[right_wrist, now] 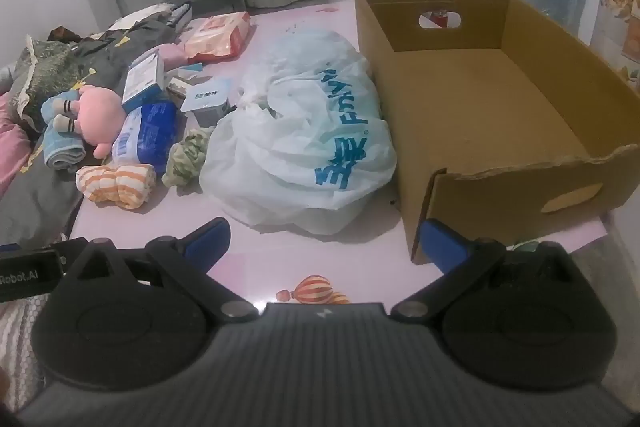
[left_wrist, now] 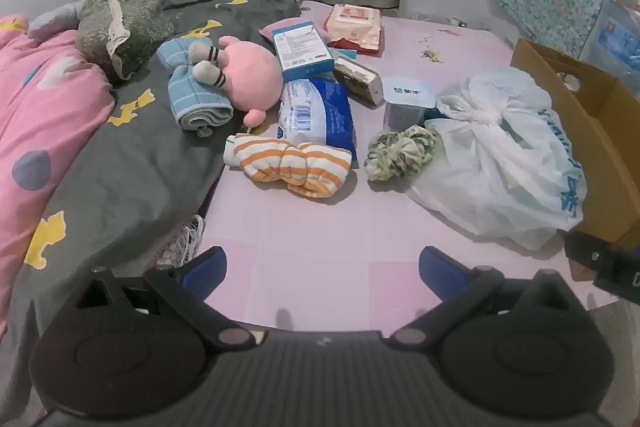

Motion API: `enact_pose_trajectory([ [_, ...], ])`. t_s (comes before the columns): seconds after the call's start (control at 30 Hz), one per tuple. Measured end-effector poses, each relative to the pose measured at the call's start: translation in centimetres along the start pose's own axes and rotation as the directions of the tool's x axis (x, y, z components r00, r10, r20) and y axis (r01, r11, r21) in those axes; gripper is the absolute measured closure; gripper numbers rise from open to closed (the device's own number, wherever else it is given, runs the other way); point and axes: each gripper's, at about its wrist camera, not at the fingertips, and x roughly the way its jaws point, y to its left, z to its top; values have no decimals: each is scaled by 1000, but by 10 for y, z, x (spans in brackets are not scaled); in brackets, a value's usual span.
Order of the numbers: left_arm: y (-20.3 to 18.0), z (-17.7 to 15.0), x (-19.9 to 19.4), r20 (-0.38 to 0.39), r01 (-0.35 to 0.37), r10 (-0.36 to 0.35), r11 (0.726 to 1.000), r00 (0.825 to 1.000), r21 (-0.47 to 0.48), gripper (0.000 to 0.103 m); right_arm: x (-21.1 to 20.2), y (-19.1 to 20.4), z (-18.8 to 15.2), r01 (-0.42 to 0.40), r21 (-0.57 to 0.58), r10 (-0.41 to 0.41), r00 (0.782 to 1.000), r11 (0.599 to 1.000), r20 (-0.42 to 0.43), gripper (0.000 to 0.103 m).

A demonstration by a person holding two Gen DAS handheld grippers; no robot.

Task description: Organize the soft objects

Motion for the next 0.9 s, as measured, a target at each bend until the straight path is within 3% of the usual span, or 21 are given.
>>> enact_pose_trajectory([
  [0.9,-3,-2,0,-7,7,-8,1000,1000,-8,0,4,-1,2,-7,3,8,1000,1000,-27,1],
])
